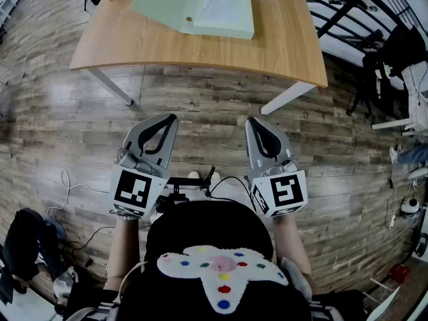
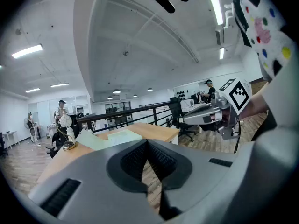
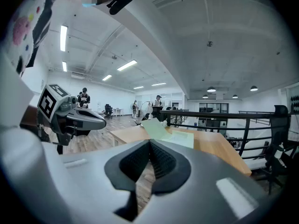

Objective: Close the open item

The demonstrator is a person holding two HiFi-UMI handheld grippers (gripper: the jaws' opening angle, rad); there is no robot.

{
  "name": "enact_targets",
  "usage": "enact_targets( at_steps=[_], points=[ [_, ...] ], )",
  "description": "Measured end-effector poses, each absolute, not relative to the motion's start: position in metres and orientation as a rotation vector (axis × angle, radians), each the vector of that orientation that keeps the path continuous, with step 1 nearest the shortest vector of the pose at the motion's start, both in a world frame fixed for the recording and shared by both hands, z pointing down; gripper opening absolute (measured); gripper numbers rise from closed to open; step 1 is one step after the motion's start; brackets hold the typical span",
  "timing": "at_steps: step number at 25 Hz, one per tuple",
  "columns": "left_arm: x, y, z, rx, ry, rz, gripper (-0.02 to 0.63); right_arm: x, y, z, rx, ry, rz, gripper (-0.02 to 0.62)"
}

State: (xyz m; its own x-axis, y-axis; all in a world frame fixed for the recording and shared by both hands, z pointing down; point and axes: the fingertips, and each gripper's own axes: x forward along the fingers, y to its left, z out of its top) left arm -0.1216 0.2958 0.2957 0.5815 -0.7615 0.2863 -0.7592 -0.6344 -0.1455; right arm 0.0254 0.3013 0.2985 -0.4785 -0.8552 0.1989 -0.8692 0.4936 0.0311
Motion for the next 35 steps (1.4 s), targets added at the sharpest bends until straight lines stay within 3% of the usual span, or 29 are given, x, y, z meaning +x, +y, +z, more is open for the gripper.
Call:
enact_targets(
  at_steps=[35],
  points=[
    [-0.168, 0.294, 0.286, -2.769, 1.207, -0.458, 0.005, -0.013, 0.31, 0.297, 1.657, -2.516, 0.131, 0.009]
  ],
)
